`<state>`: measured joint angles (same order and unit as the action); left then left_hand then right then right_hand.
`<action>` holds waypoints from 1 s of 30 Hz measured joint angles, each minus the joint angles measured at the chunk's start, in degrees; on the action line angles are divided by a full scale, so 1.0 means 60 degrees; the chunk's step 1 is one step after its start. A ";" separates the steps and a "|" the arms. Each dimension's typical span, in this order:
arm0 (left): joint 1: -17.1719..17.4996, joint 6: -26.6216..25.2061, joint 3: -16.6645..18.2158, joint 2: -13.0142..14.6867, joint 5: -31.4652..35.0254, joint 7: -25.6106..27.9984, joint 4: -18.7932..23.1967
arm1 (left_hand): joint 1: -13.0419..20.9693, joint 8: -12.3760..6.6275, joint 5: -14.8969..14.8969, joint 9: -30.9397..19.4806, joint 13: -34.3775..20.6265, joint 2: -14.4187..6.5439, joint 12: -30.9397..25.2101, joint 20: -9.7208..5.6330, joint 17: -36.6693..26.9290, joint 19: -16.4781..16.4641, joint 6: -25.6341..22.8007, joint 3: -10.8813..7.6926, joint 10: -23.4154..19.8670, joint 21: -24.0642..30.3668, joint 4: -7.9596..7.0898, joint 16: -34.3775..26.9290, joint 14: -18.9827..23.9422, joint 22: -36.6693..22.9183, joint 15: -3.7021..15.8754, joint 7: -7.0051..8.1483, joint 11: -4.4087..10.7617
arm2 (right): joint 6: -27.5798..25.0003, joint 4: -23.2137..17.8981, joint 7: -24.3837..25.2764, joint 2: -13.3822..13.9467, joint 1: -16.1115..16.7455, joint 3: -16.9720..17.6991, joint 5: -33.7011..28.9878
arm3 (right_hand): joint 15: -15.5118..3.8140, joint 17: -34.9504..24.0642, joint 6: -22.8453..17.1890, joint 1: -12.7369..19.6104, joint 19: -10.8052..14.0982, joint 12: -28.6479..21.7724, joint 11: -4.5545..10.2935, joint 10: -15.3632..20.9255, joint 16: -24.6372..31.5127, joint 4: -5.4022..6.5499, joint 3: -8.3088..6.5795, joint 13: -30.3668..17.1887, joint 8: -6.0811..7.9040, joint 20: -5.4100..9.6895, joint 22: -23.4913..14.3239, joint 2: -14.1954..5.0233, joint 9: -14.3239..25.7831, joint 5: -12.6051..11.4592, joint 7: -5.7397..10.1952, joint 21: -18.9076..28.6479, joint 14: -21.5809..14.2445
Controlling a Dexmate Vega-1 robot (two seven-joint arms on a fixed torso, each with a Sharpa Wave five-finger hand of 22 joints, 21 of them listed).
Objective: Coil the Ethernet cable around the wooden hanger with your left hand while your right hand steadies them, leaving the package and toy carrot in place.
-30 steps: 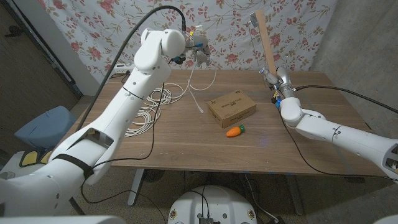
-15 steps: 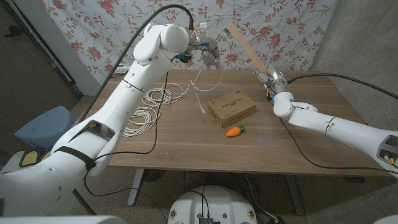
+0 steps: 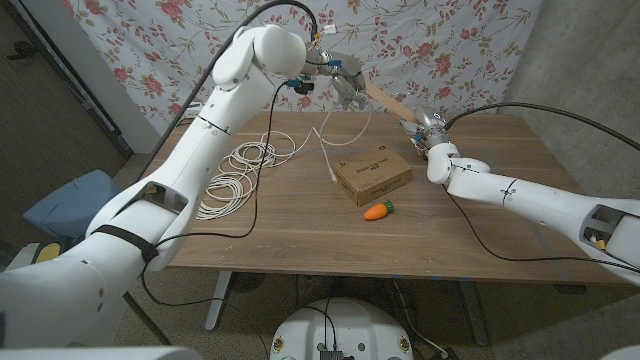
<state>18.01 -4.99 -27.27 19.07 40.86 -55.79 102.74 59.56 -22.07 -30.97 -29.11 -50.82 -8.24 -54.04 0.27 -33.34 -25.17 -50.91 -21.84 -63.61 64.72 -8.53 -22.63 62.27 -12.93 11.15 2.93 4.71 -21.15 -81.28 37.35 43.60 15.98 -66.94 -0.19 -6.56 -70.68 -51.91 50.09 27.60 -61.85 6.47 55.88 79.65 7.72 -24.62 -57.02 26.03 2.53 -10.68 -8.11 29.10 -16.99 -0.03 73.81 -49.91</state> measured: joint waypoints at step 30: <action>-0.0298 0.0845 0.0786 -0.0964 -0.0313 0.2194 -0.1593 | 0.0096 0.0000 -0.0082 -0.0037 -0.0135 0.0077 -0.0001 0.0004 -0.0177 0.0210 -0.0031 0.0051 0.0052 0.0380 -0.0027 0.0076 -0.0038 0.0160 -0.0036 -0.0031 0.0051 | 0.0514 0.0098 0.0726 -0.0217 0.0134 -0.0818 -0.2939 | 0.0102 0.0001 -0.0118 0.0022 -0.0115 0.0075 -0.0003 -0.0003 0.0295 0.0080 0.0130 0.0176 -0.0059 0.0022 0.0094 -0.0023 0.0000 -0.0143 0.0060 -0.0120 0.0239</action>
<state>16.22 0.08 -22.55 13.28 38.98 -42.63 93.18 60.13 -22.07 -31.46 -29.34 -51.63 -7.78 -54.04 0.30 -34.40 -23.91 -51.10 -21.53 -63.30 67.00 -8.69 -22.18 62.04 -11.97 10.93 2.75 5.02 -18.07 -80.69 41.70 42.30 16.78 -71.85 -17.82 -5.95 -70.68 -52.62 50.23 26.91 -61.40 6.45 55.87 81.42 8.20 -23.85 -55.96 25.67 2.67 -10.11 -8.25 29.10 -17.85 0.33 73.09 -48.48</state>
